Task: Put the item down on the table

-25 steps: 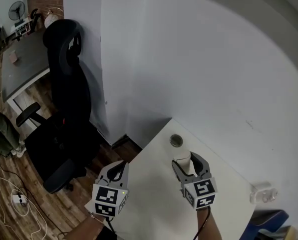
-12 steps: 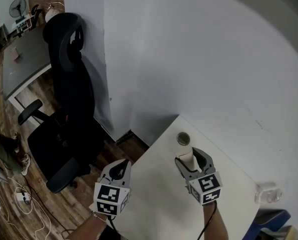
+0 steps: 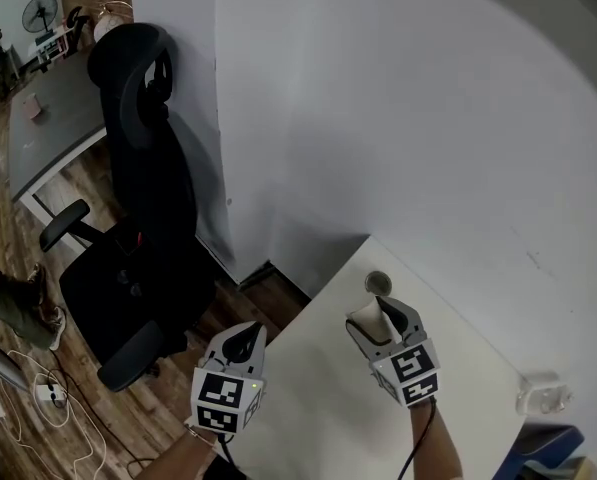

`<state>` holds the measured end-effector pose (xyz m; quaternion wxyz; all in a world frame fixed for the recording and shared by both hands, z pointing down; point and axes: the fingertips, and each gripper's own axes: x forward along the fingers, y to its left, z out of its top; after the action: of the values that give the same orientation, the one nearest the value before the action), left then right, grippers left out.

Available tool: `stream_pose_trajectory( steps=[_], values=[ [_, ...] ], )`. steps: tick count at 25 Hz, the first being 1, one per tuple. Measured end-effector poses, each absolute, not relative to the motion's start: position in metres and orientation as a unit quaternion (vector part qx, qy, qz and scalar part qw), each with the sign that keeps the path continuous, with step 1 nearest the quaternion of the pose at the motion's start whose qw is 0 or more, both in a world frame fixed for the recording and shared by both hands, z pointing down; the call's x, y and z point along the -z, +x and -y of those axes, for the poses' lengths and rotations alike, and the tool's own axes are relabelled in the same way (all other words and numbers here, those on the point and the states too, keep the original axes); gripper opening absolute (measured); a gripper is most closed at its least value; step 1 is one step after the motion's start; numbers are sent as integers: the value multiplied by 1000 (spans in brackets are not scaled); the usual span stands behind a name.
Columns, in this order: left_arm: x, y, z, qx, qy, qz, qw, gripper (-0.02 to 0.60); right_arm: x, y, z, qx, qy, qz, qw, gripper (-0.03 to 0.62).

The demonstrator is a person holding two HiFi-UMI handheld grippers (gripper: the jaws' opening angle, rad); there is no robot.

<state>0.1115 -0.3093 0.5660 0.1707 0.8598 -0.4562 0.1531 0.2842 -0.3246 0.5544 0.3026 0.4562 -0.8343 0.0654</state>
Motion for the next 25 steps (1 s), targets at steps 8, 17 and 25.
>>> stream_pose_trajectory(
  steps=[8, 17, 25],
  values=[
    [-576, 104, 314, -160, 855, 458, 182, 15, -575, 274, 334, -72, 429, 838, 330, 293],
    [-587, 97, 317, -165, 850, 460, 196, 15, -597, 265, 339, -80, 397, 841, 358, 293],
    [-596, 89, 319, -168, 845, 466, 203, 15, -610, 262, 340, -85, 374, 842, 380, 291]
  ],
)
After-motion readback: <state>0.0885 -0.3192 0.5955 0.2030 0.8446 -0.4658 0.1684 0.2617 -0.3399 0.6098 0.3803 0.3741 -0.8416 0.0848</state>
